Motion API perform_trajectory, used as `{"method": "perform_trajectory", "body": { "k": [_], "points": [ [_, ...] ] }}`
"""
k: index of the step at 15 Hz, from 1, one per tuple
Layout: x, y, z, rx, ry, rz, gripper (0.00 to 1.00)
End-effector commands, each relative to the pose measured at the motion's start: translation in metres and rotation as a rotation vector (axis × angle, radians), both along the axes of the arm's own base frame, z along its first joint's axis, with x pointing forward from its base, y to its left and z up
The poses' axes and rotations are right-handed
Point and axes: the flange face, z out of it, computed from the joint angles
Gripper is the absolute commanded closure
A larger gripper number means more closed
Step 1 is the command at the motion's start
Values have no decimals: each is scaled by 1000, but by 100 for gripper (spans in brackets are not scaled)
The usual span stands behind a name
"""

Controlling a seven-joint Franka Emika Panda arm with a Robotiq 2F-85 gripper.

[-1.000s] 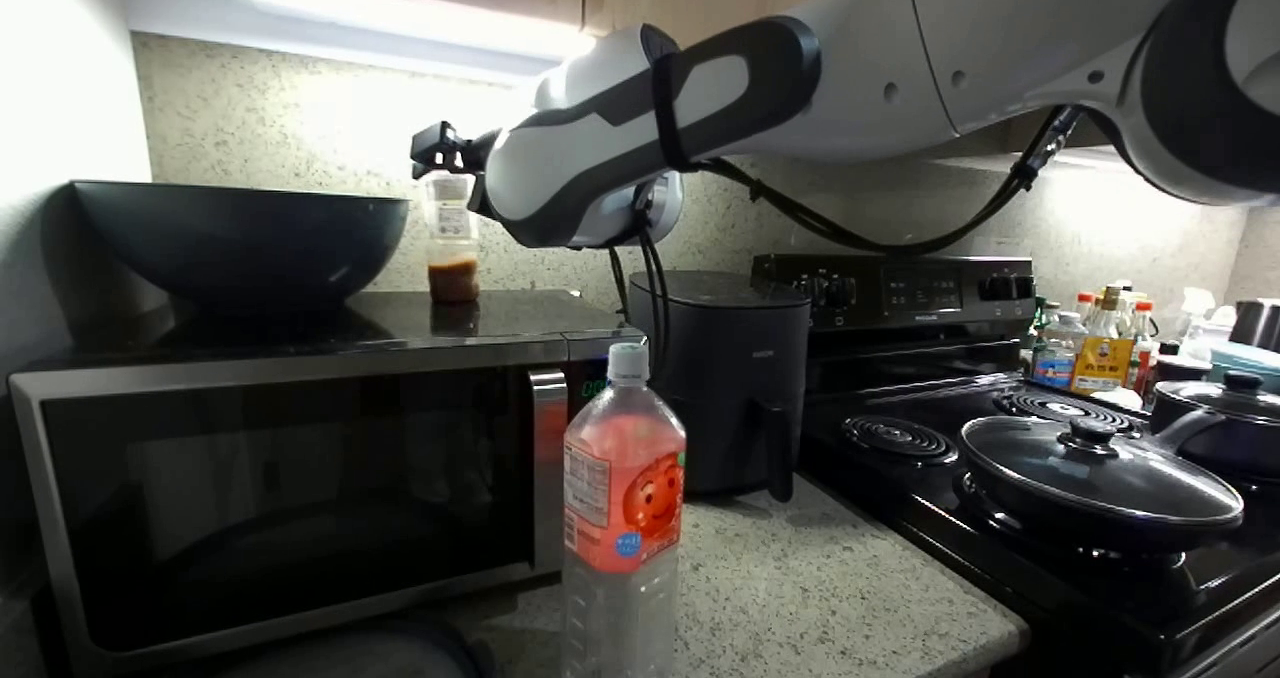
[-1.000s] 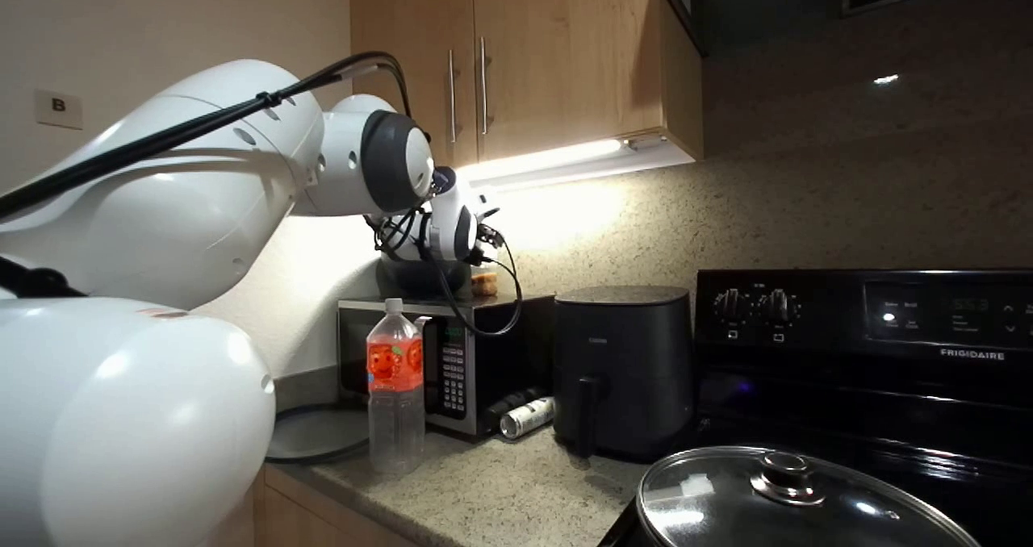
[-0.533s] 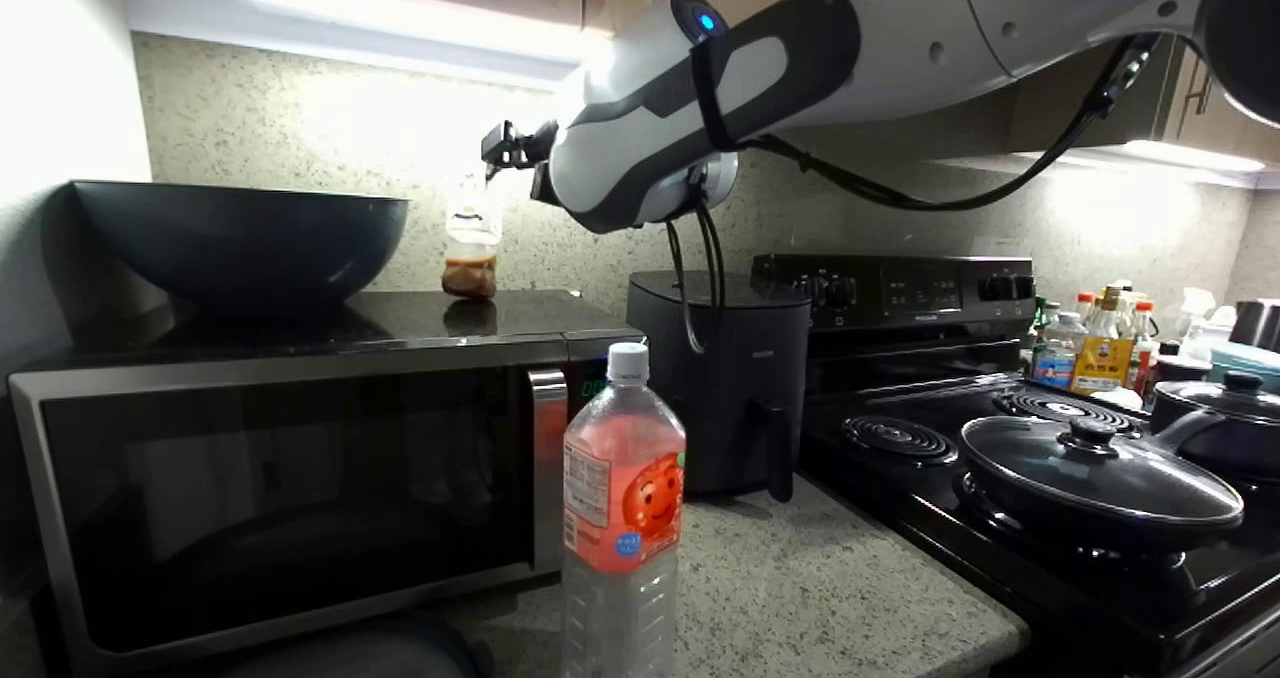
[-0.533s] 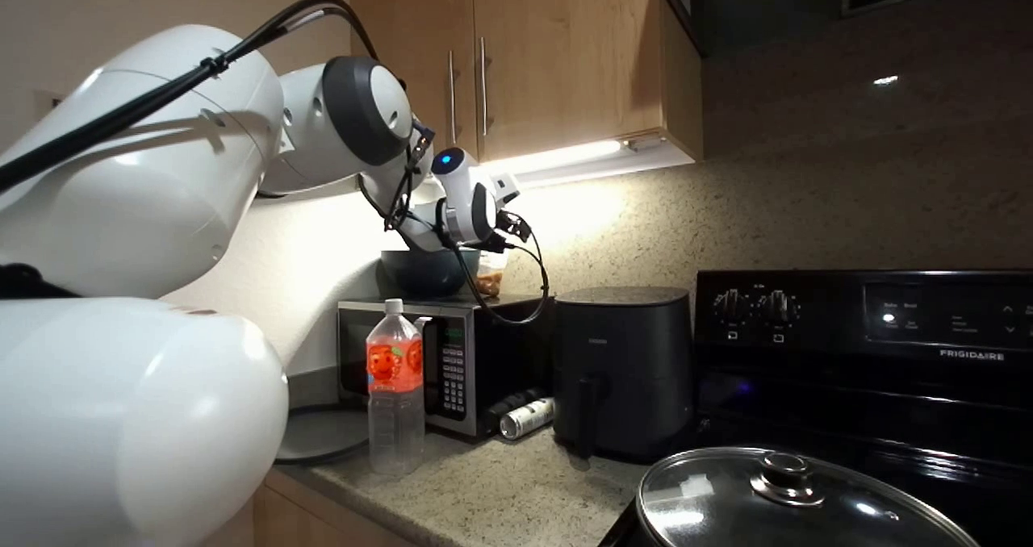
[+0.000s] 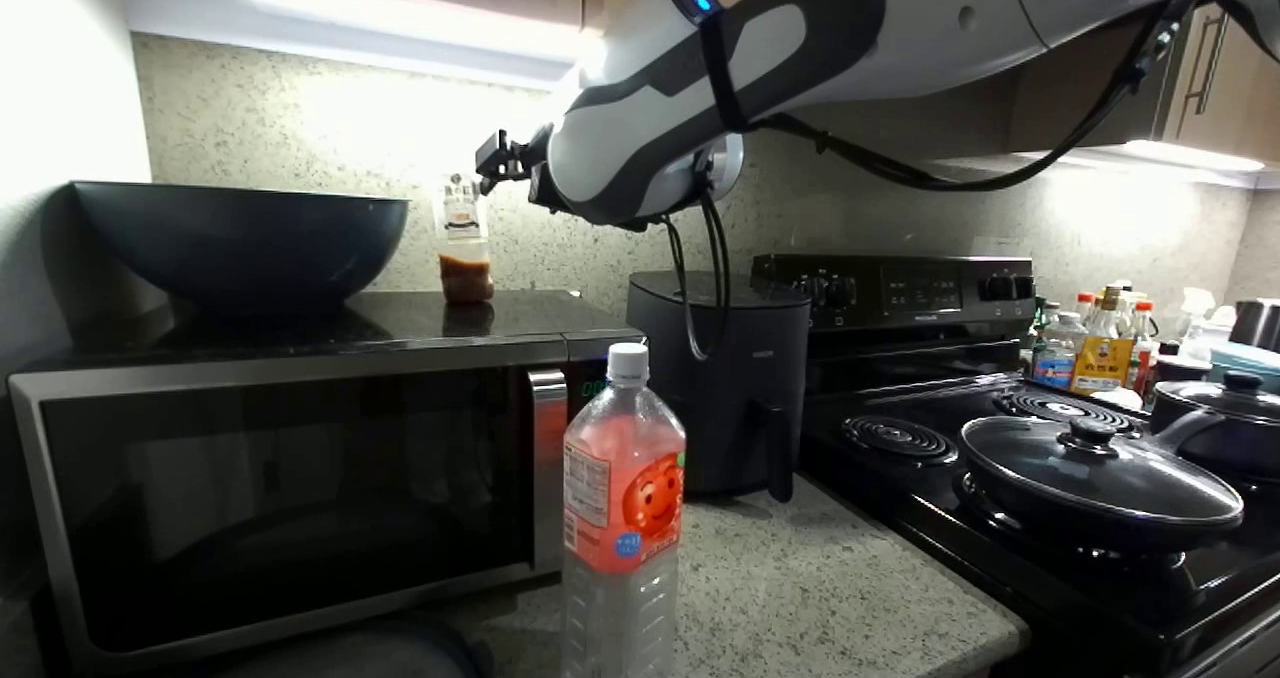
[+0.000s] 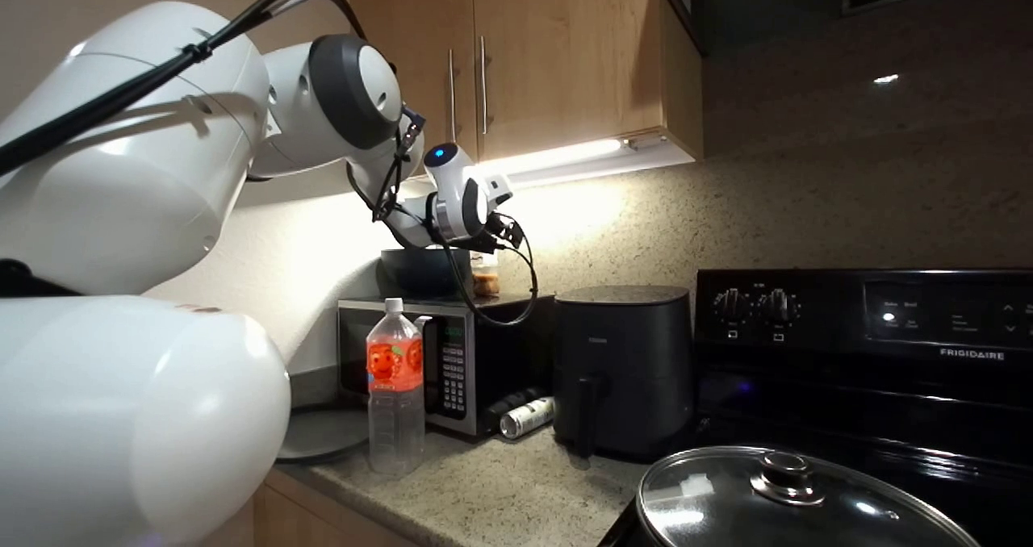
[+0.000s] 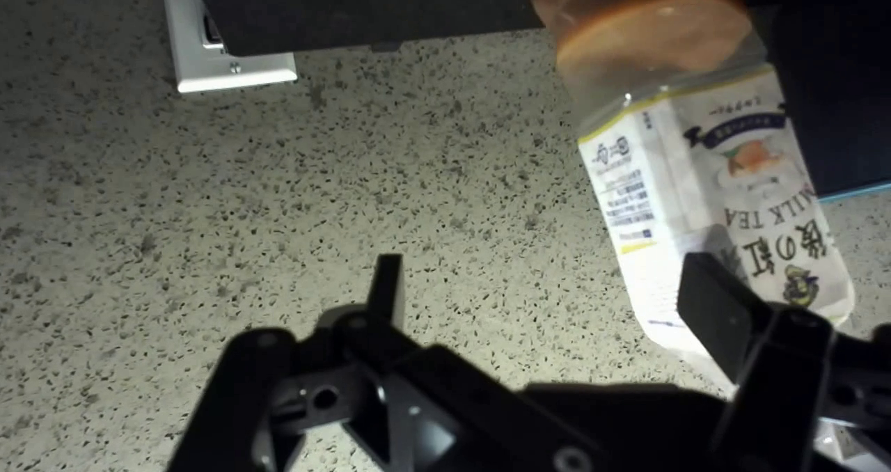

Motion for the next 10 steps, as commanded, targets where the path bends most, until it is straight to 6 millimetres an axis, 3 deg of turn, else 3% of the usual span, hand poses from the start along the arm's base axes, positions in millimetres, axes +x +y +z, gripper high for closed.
{"method": "perform_trajectory", "body": {
  "k": [1,10],
  "points": [
    [-18,0,5,-12,75,-5,0],
    [-56,23,18,-12,165,74,0]
  ]
}}
